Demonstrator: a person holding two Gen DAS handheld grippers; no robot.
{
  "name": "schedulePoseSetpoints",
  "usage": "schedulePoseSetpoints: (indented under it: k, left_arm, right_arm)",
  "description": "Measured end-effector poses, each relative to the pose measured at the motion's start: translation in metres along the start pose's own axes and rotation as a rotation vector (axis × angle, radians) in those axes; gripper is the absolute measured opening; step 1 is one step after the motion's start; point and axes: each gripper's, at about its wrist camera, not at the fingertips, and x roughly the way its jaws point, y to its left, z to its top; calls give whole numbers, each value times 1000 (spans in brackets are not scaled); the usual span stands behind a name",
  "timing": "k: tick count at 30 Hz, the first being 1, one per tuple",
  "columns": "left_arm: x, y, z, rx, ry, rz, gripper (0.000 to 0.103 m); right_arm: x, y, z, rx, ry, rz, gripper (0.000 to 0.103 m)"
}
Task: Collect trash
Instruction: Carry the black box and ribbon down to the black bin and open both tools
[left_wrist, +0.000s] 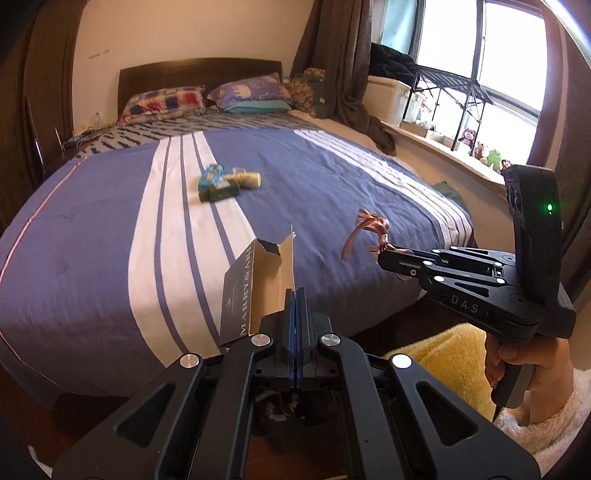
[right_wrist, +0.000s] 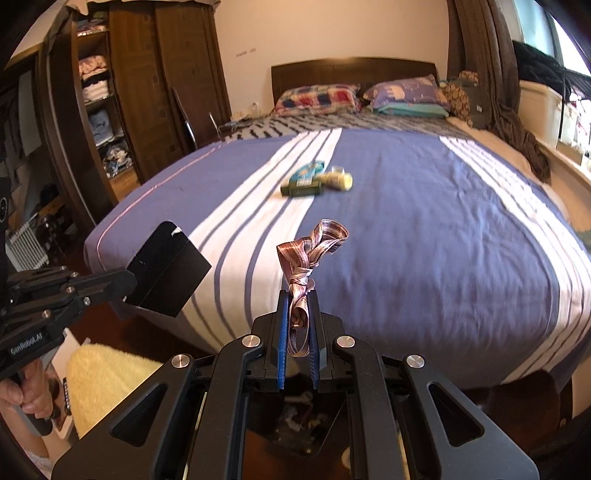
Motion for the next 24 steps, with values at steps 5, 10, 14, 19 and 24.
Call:
schedulePoseSetpoints:
  k: [5,10,14,19,24]
  left_arm:
    - [20,2,-33,-32,84,-25,0]
    - [57,13,-63,-76,187,-39,0]
    - [90,25,-84,-111,264,-41,0]
    - [135,35,-108,-140,358,-49,0]
    - [181,42,-133,-163,456,-61,0]
  right_arm:
    - [6,3,-24,3,54,0,11]
    - [31,0,-51,24,142,5,11]
    - [62,-8,-70,51,218,1,11]
    - [103,-20,-96,99,314,12,11]
    - [142,-27,-124,137,413,24,11]
